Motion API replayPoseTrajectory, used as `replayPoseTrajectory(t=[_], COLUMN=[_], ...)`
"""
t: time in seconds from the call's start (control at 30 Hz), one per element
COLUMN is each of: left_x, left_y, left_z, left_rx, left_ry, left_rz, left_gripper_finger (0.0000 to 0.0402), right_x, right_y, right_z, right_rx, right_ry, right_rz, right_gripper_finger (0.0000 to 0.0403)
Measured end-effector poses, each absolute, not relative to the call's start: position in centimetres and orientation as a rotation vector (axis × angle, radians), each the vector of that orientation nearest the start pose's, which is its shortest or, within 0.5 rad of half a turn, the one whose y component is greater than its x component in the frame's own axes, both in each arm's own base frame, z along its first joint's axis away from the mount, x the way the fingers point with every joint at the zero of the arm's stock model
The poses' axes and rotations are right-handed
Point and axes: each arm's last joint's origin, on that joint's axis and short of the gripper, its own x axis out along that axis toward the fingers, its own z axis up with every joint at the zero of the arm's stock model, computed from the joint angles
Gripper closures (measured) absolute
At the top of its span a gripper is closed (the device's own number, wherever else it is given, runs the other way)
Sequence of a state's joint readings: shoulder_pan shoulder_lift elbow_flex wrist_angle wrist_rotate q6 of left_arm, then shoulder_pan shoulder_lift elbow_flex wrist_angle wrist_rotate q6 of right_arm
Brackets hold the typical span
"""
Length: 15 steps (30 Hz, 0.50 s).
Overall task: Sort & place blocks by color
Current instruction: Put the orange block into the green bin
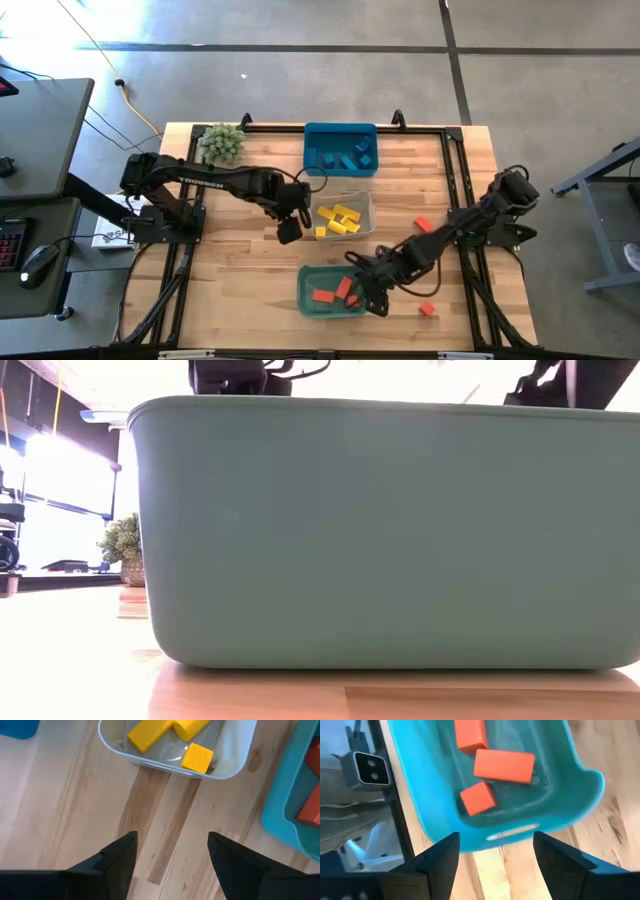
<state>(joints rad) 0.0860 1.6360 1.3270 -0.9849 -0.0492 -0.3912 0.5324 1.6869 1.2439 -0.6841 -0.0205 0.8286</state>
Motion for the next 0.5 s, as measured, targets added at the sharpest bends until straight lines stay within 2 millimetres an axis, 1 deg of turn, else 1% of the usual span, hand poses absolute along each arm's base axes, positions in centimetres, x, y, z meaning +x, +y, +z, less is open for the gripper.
replayPoseTrajectory(t=[0.13,0.3,0.5], left_x=[31.4,31.4,31.4], left_y=[2.6,2.6,2.6], left_z=[25.7,25.7,25.7], left_rx=[-0.364,-0.374,-0.376], left_ry=[1.253,1.251,1.250], left_rz=[0.370,0.376,0.378], left_gripper_finger=[0.0170,0.0170,0.0170], right_x=[28.0,26.3,23.7], right_y=[18.2,19.5,20.6], right_z=[23.1,22.8,22.4], right_rx=[0.429,0.443,0.455], right_ry=[1.235,1.301,1.405], right_rz=[-0.034,-0.087,-0.235], right_gripper_finger=[0.0171,0.0171,0.0171])
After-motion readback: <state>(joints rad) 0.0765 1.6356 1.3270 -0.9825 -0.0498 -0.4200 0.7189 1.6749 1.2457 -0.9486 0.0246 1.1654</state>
